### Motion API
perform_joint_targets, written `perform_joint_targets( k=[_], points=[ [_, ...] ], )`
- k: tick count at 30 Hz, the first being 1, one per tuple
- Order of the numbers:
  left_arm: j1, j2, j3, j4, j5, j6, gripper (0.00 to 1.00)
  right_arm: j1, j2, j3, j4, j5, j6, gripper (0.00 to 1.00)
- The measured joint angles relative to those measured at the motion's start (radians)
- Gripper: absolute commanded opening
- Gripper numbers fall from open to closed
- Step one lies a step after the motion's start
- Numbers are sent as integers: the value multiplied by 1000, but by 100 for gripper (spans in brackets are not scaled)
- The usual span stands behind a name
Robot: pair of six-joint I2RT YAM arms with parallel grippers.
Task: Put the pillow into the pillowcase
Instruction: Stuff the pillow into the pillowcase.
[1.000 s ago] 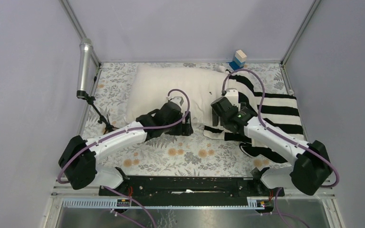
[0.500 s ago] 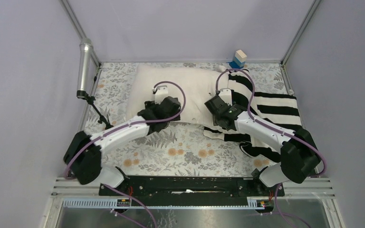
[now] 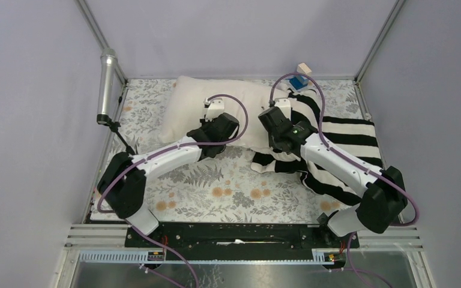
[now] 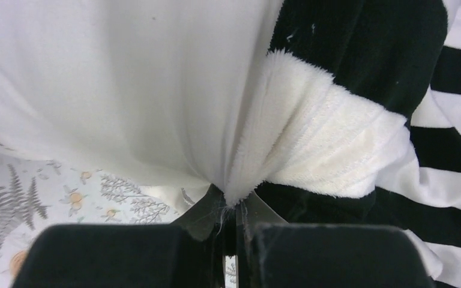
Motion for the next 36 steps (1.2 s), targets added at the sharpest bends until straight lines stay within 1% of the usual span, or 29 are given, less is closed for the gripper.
perform_joint_targets(
  k=[3, 5, 7, 9, 12, 14, 15, 17, 18, 19, 21, 22, 23, 24, 25, 26, 27, 28, 29, 30, 33, 36],
  points=[
    [-20, -61, 24, -71, 0, 43, 0, 0, -21, 69, -61, -35, -22, 0],
    [-52, -116, 65, -153, 4, 61, 0, -2, -42, 119, -120, -66, -37, 0],
    [-100, -171, 145, -272, 8, 75, 0, -4, -69, 201, -206, -110, -48, 0],
    [-163, -207, 265, -397, 16, 85, 0, -6, -94, 279, -276, -156, -55, 1],
    [-251, -213, 519, -581, 66, 99, 0, -10, -133, 413, -388, -208, -59, 9],
    [-254, -197, 682, -656, 136, 103, 0, -13, -140, 512, -455, -229, -63, 8],
    [-237, -187, 750, -669, 187, 102, 0, -18, -134, 555, -476, -240, -67, 7],
    [-131, -158, 840, -660, 340, 94, 0, -56, -88, 637, -500, -292, -74, 7],
    [-68, -143, 854, -645, 402, 89, 0, -93, -52, 681, -504, -340, -76, 7],
    [2, -109, 864, -626, 503, 77, 0, -133, -1, 722, -503, -391, -76, 7],
    [130, -43, 863, -601, 607, 61, 0, -192, 131, 805, -506, -459, -81, 10],
    [190, 24, 860, -574, 674, 48, 0, -220, 236, 883, -519, -486, -87, 16],
    [233, 77, 855, -545, 721, 36, 0, -241, 352, 983, -536, -502, -93, 28],
    [277, 152, 845, -509, 775, 24, 0, -259, 501, 1121, -557, -512, -97, 48],
    [317, 237, 832, -470, 822, 11, 0, -274, 670, 1301, -570, -515, -101, 62],
    [348, 306, 821, -440, 845, 1, 0, -286, 828, 1479, -552, -514, -103, 71],
    [377, 370, 816, -401, 867, -13, 0, -298, 932, 1587, -522, -516, -98, 78],
    [404, 429, 816, -344, 901, -30, 0, -308, 1006, 1637, -475, -517, -98, 86],
    [422, 467, 821, -297, 920, -40, 0, -320, 1032, 1612, -417, -515, -100, 97],
    [435, 488, 834, -269, 937, -47, 0, -332, 1026, 1538, -365, -512, -99, 99],
    [444, 500, 891, -245, 957, -51, 0, -355, 883, 1265, -223, -492, -96, 100],
    [443, 504, 937, -249, 954, -47, 0, -349, 710, 1143, -183, -457, -97, 99]
  ],
)
